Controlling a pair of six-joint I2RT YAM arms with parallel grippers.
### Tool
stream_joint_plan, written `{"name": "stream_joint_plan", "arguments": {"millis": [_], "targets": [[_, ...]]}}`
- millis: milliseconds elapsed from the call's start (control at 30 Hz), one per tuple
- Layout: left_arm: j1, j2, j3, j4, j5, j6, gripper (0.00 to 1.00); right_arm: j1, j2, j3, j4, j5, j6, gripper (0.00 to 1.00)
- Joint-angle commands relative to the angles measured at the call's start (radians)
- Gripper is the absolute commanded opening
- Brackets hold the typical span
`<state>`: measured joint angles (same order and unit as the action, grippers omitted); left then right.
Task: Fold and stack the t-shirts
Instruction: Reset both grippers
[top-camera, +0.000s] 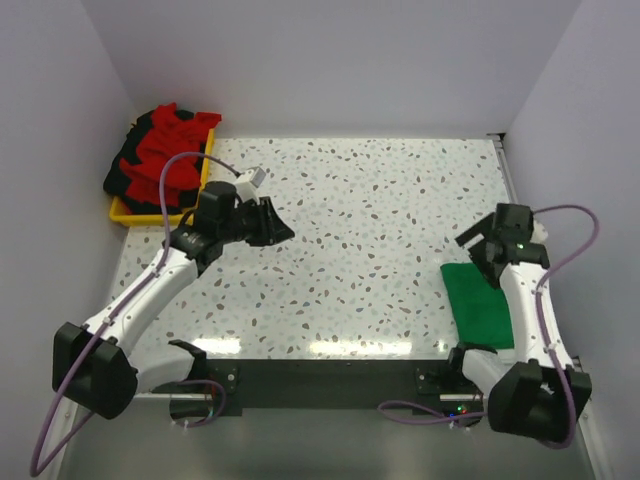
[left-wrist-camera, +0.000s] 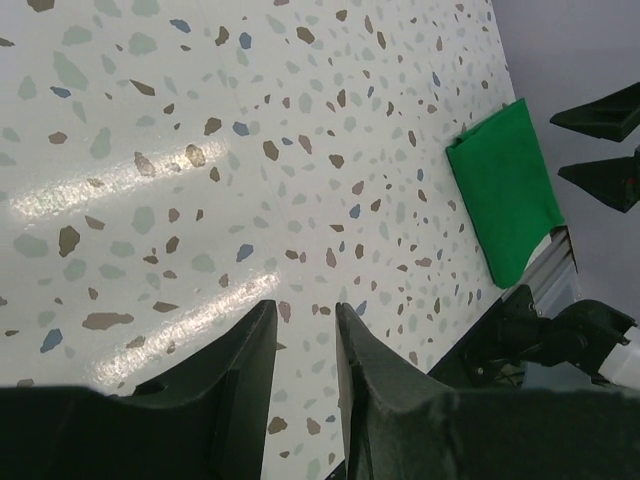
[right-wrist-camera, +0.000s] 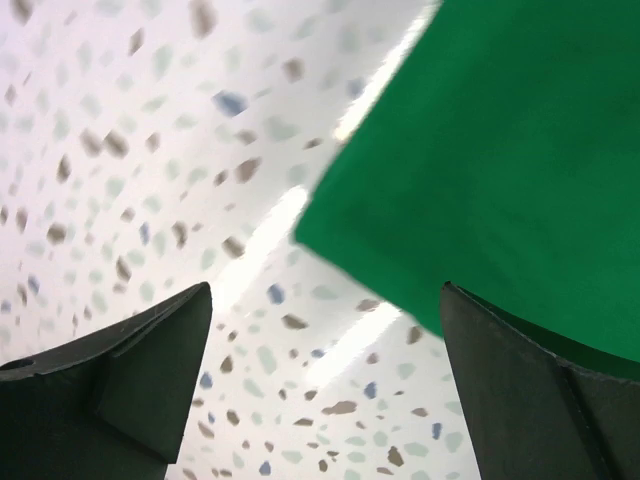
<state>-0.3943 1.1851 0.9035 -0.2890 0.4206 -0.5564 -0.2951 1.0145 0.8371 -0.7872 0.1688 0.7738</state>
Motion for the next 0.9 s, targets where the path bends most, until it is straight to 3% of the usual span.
{"name": "stream_joint_plan", "arguments": {"millis": [0, 233, 367, 433, 567, 867], "targets": [[-0.003, -0.05, -0.011, 0.007, -0.043, 0.033, 0.36, 0.213, 0.054, 0.08, 0.086, 0.069, 0.037, 0.99], [0.0, -0.11, -0.052, -0.032, -0.161, 0.092, 0.4, 0.776, 0.211, 0.152, 0.163, 0.244, 0.107, 0.99], [0.0, -0.137, -0.081, -0.033, -0.204, 0.101, 0.43, 1.016, 0.363, 0.233, 0.169, 0.298, 0.066, 0.99], [-0.001, -0.14, -0.094, -0.033, -0.206, 0.101, 0.45, 1.095, 0.403, 0.228, 0.244, 0.232, 0.026, 0.99], [0.0, -0.147, -0.12, -0.029, -0.229, 0.098, 0.45, 1.125, 0.385, 0.174, 0.387, 0.099, -0.043, 0.99], [0.0, -0.171, -0.138, -0.024, -0.278, 0.102, 0.45, 1.125, 0.254, 0.154, 0.418, 0.084, -0.194, 0.99]]}}
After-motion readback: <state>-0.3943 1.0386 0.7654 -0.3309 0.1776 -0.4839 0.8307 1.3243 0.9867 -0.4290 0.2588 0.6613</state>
